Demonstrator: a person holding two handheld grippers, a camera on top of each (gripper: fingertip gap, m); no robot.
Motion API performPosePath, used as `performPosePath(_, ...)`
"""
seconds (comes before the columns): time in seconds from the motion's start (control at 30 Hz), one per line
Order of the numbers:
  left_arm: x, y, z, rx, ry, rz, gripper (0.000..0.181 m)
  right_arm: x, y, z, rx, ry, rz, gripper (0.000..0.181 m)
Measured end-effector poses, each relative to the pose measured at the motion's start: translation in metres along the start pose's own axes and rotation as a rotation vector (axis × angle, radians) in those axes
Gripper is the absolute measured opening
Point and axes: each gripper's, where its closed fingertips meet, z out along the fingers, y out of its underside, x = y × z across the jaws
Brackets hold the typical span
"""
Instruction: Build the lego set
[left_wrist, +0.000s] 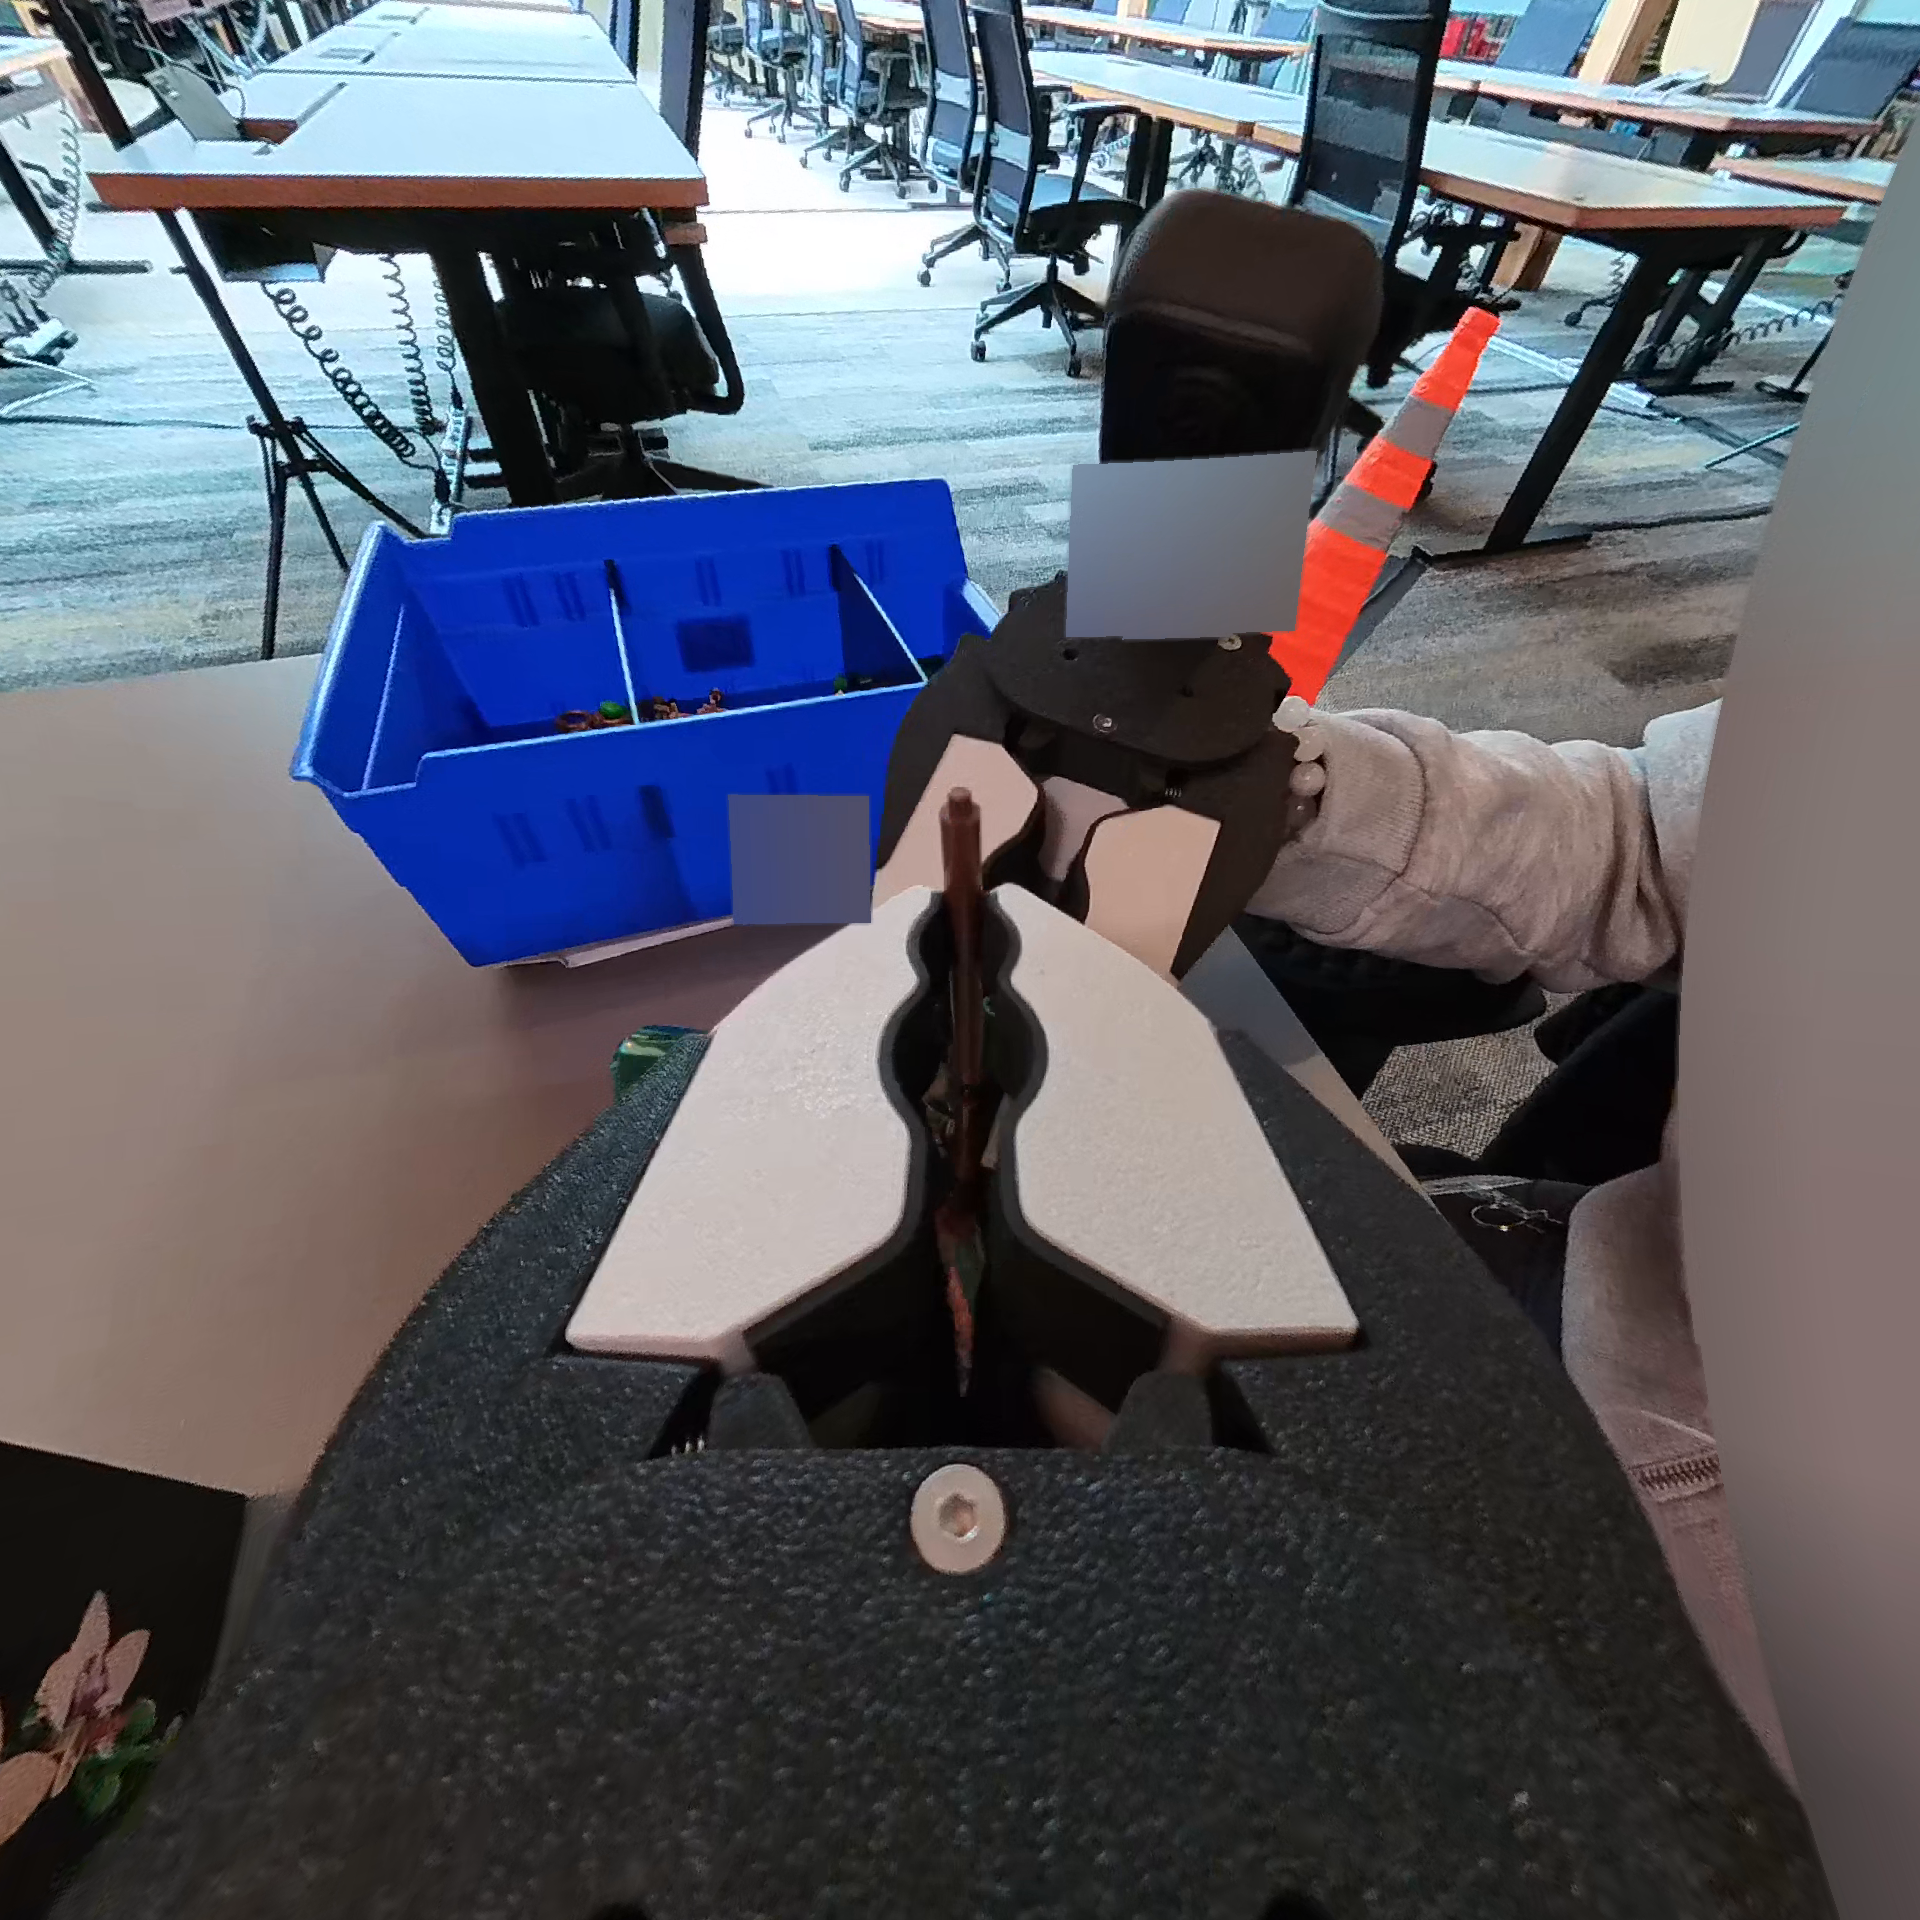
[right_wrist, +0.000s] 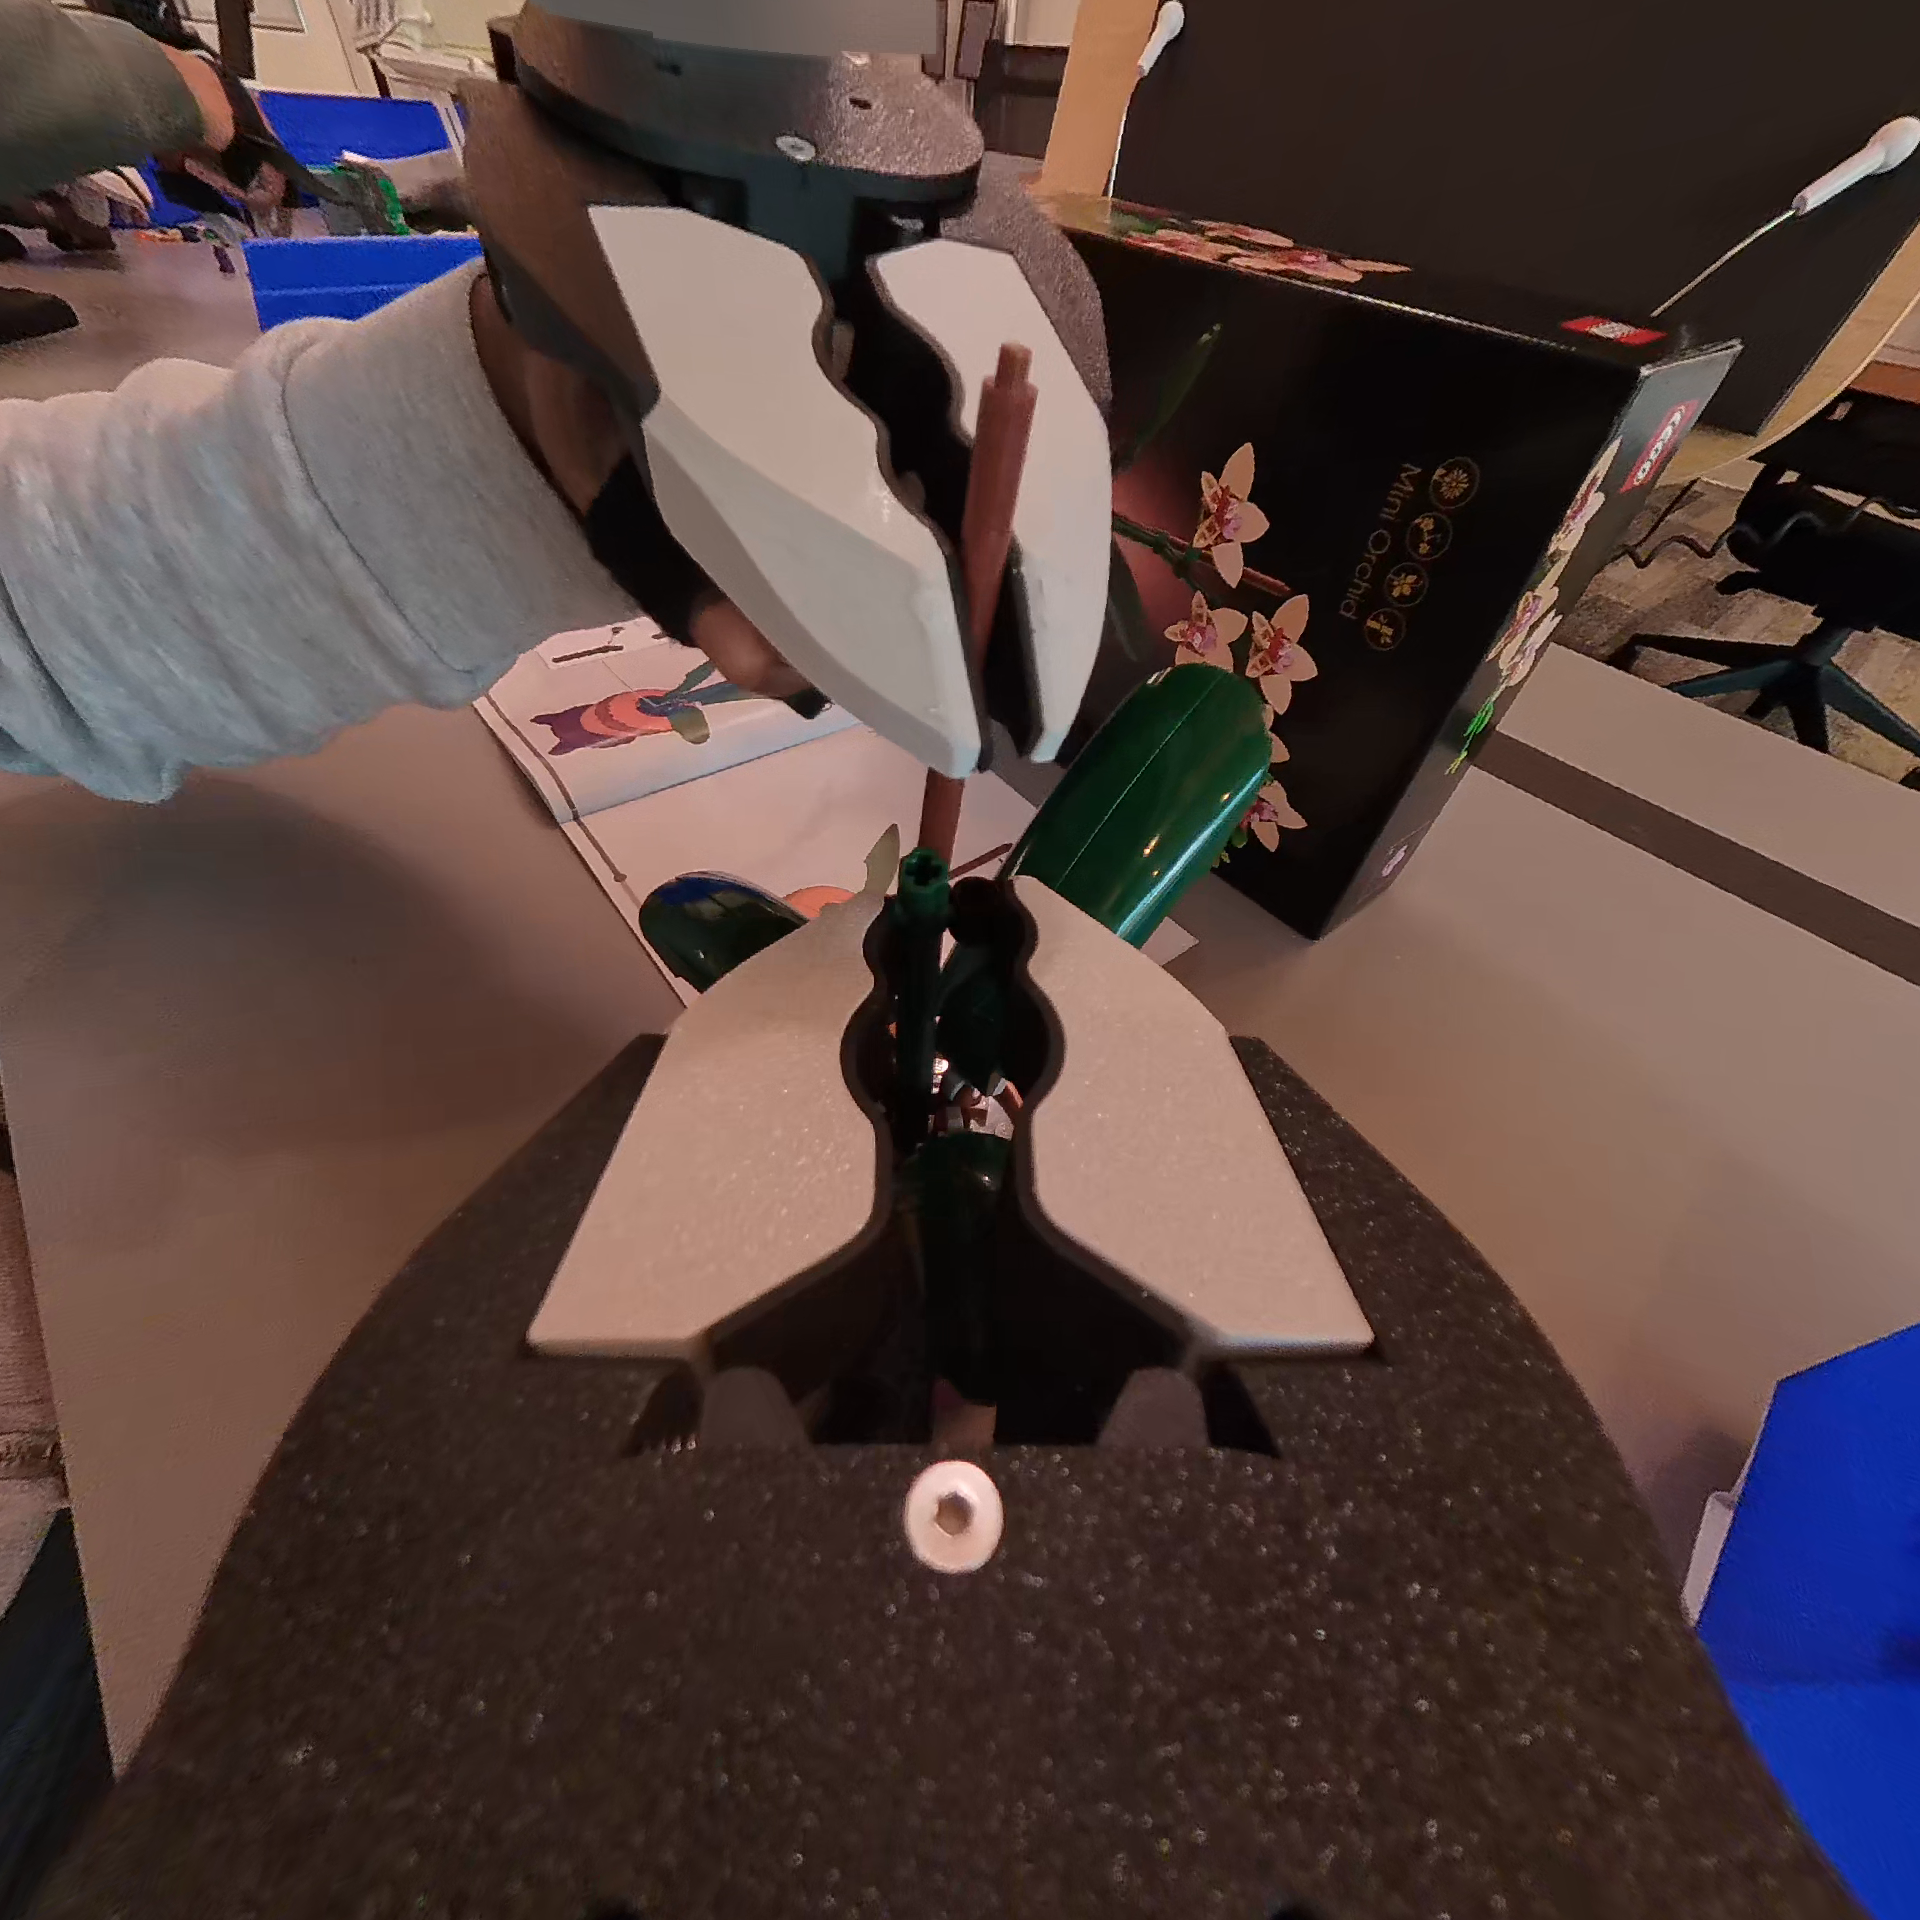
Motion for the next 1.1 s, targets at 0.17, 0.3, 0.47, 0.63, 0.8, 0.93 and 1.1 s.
performPosePath(0.17, -0.001, 0.002, 0.002, -0.001, 0.002, -0.003, 0.006, 0.000, 0.000, 0.000, 0.002, 0.002, 0.004, 0.016)
performPosePath(0.3, 0.000, 0.006, 0.001, 0.012, 0.004, -0.012, 0.006, 0.000, 0.000, 0.001, -0.001, -0.002, 0.001, 0.016)
performPosePath(0.47, 0.002, 0.011, 0.006, 0.004, 0.014, -0.014, 0.006, 0.000, 0.000, 0.000, -0.002, 0.001, 0.003, 0.016)
performPosePath(0.63, 0.002, 0.013, 0.003, -0.018, 0.023, -0.014, 0.006, 0.000, 0.000, 0.001, -0.003, -0.006, 0.005, 0.016)
performPosePath(0.8, 0.002, 0.011, 0.003, -0.017, 0.026, -0.007, 0.006, 0.000, 0.000, 0.001, 0.011, 0.002, -0.010, 0.017)
performPosePath(0.93, 0.006, 0.004, 0.004, 0.004, 0.044, 0.014, 0.029, -0.004, -0.012, 0.001, 0.075, -0.006, -0.040, 0.044)
performPosePath(1.1, 0.007, -0.018, -0.013, 0.085, 0.005, 0.052, 0.049, -0.001, -0.032, -0.015, 0.095, -0.002, -0.044, 0.073)
